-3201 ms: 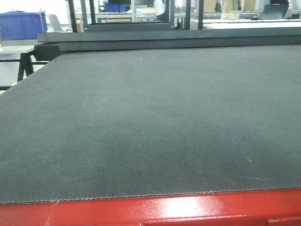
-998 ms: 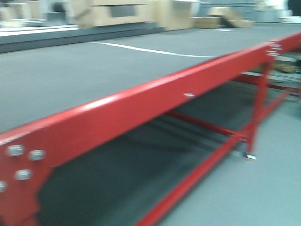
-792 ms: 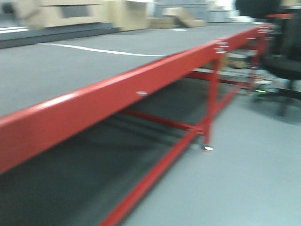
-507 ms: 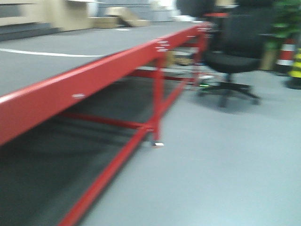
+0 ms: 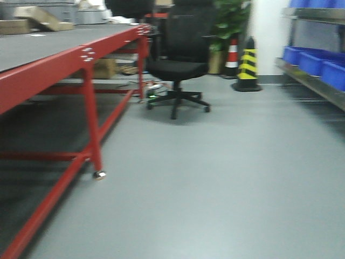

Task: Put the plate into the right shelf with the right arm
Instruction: 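Drive the base with the held plate to the steel shelf rack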

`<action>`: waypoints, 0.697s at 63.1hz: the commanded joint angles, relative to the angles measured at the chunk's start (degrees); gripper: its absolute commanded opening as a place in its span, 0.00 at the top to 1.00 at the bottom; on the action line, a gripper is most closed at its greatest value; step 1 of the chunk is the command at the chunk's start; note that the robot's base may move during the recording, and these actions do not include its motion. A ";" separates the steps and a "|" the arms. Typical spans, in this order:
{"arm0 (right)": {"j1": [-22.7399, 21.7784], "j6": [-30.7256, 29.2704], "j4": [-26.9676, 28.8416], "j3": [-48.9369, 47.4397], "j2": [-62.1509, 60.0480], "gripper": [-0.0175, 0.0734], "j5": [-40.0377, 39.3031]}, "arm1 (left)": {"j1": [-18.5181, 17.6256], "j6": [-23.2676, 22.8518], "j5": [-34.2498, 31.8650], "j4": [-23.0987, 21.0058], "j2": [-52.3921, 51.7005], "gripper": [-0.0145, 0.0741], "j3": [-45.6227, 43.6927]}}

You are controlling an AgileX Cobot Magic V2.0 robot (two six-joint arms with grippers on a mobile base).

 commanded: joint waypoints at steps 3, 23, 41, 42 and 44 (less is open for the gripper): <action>-0.07 -0.41 -0.19 -1.74 0.36 0.75 -6.16 | -0.10 -0.34 -5.13 0.01 -0.36 0.89 0.54; -0.07 -0.41 -0.19 -1.74 0.36 0.75 -6.16 | -0.10 -0.34 -5.13 0.01 -0.36 0.89 0.54; -0.07 -0.41 -0.19 -1.74 0.36 0.75 -6.16 | -0.10 -0.34 -5.13 0.01 -0.36 0.89 0.54; -0.07 -0.41 -0.19 -1.74 0.36 0.75 -6.16 | -0.10 -0.34 -5.13 0.01 -0.36 0.89 0.54; -0.07 -0.41 -0.19 -1.74 0.36 0.75 -6.16 | -0.10 -0.34 -5.13 0.01 -0.36 0.89 0.54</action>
